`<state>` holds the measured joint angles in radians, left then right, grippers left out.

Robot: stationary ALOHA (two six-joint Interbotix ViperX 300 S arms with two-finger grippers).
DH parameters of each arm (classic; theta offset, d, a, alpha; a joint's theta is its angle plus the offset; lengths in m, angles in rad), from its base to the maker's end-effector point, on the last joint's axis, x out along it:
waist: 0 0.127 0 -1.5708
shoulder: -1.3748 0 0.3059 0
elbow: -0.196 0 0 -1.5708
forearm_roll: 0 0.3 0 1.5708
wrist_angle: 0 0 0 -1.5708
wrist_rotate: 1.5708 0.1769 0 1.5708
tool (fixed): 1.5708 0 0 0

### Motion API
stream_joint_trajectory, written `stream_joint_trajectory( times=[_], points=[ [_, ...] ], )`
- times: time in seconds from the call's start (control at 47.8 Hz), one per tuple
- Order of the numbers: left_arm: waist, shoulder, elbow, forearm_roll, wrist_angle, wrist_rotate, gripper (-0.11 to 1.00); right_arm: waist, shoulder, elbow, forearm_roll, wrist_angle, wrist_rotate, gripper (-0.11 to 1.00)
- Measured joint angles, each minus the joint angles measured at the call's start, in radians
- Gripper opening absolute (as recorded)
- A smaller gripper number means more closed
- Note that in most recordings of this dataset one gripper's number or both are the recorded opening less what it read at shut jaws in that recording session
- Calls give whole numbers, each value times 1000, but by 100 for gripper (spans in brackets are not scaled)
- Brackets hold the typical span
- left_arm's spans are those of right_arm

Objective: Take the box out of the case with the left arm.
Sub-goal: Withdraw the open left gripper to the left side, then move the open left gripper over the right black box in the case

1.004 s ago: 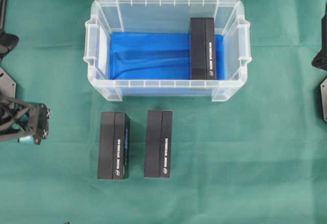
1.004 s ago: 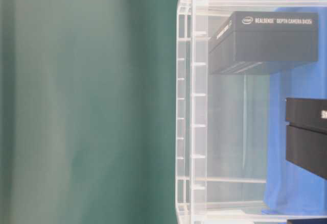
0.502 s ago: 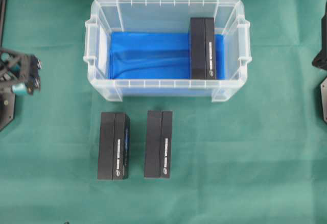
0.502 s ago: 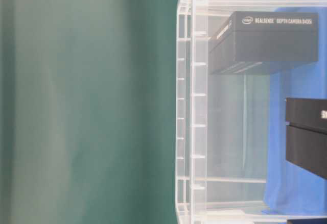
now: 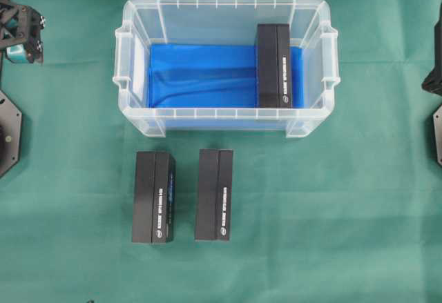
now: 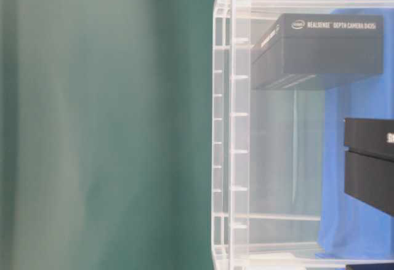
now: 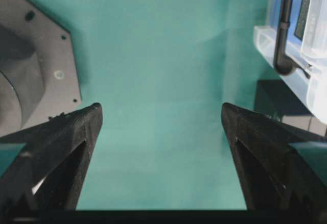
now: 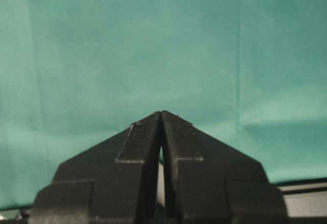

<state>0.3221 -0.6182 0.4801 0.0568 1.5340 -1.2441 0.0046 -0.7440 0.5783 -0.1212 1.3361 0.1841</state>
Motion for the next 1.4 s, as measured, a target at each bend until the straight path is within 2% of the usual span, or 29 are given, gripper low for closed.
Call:
stream_joint_trajectory(
  times=[0.565, 0.837, 1.004, 1.192, 1.401],
  points=[
    [2, 12, -2, -21, 0, 2, 93, 0, -2, 0, 0, 0, 0, 3],
    [-18, 100, -54, -23, -23, 5, 93, 0, 0, 0, 2, 0, 0, 3],
    [-37, 187, -124, -23, -63, -6, 93, 0, 0, 0, 2, 3, 0, 3],
    [-60, 327, -250, -25, -87, -9, 93, 0, 0, 2, -5, 37, 0, 3],
    [-84, 538, -459, -25, -97, -9, 93, 0, 2, 12, -6, 80, 0, 3]
  ],
)
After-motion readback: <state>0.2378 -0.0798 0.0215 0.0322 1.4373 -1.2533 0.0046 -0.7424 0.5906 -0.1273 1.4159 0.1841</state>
